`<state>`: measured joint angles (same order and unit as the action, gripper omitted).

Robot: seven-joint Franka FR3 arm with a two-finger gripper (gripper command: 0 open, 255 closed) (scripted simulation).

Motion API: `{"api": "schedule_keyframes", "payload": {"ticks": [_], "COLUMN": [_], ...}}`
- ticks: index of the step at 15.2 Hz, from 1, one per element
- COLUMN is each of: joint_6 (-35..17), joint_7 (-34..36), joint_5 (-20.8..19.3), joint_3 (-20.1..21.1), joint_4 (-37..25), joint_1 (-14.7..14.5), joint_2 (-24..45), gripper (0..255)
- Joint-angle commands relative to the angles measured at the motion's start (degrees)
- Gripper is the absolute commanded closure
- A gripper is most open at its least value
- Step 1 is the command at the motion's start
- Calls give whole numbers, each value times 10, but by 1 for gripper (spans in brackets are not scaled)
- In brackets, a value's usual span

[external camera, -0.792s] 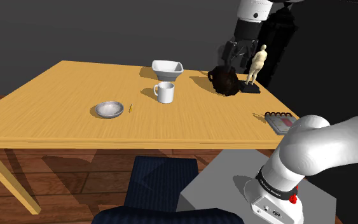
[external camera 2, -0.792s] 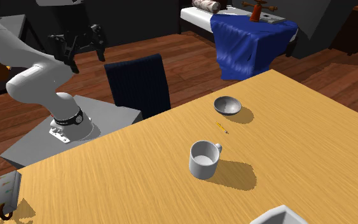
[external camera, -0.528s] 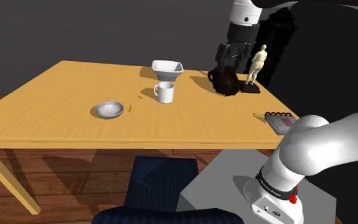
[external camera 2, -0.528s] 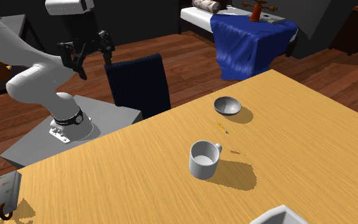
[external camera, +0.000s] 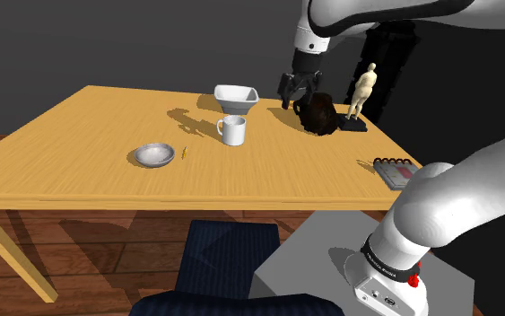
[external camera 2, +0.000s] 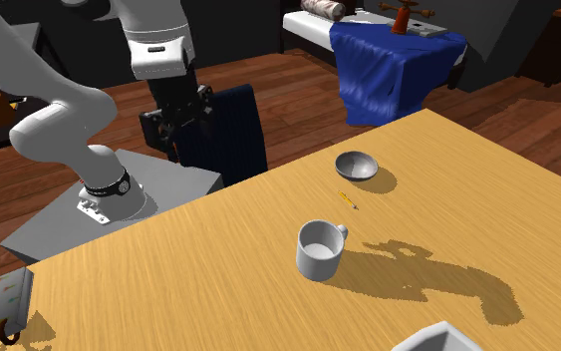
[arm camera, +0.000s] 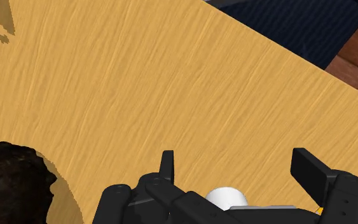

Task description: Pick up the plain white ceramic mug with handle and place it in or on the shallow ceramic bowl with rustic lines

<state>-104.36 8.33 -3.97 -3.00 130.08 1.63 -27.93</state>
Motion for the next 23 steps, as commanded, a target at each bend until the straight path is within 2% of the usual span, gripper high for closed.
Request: {"api": "schedule_keyframes", "payload": {"ticks": [1,12,18,23], "joint_6": [-32,-141,-164,-162], "joint_7": [-4,-28,-44,-53], "joint_5": [1,30,55,73], "joint_3": [-6,-26,-29,-26], "joint_4": [-12,-144,-256,-372], "joint_1": [1,5,13,24], "joint_2": [42,276,409,521], "gripper": [0,0,0,0]}}
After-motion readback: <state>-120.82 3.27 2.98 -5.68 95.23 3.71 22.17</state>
